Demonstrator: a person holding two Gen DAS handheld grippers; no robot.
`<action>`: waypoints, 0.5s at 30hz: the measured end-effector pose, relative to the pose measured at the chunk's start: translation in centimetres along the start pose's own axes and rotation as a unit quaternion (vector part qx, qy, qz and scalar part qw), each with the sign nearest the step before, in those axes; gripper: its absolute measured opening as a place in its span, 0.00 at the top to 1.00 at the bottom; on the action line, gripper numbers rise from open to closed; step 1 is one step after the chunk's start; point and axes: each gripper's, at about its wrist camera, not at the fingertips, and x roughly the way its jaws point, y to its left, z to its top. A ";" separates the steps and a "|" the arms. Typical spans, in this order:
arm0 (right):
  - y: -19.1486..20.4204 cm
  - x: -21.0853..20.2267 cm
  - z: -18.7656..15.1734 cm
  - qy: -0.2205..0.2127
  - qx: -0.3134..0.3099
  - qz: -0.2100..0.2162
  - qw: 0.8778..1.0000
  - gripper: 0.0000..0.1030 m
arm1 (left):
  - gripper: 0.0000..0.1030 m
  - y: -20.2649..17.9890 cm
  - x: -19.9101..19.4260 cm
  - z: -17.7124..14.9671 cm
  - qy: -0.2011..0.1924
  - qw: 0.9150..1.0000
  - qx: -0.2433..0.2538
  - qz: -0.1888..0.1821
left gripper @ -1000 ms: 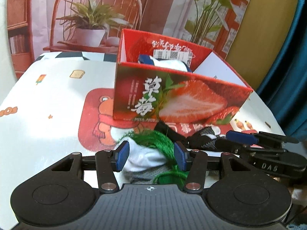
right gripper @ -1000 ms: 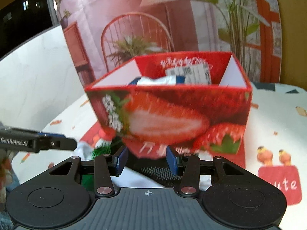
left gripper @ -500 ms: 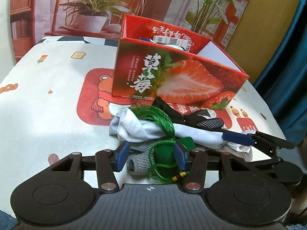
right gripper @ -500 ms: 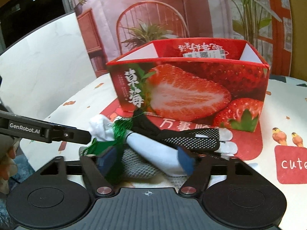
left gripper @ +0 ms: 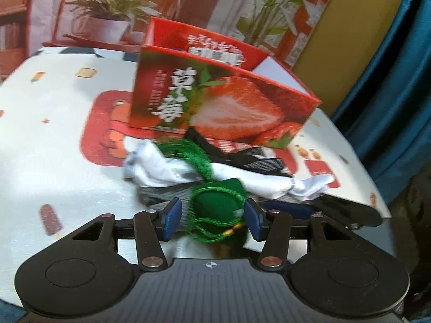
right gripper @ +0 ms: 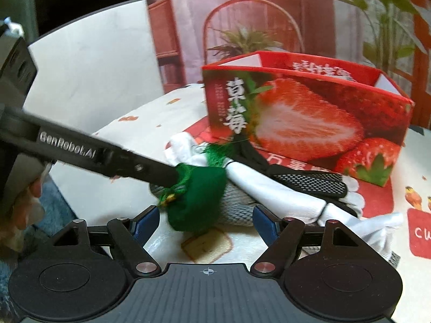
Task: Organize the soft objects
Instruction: 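Move the left gripper back down to the green drawstring pouch, then close the left gripper on the green pouch and lift it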
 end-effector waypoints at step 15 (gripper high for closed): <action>0.2 1.6 0.6 0.001 -0.024 0.026 0.999 0.42 | 0.48 0.8 2.2 0.3 0.018 0.999 -0.036 -0.016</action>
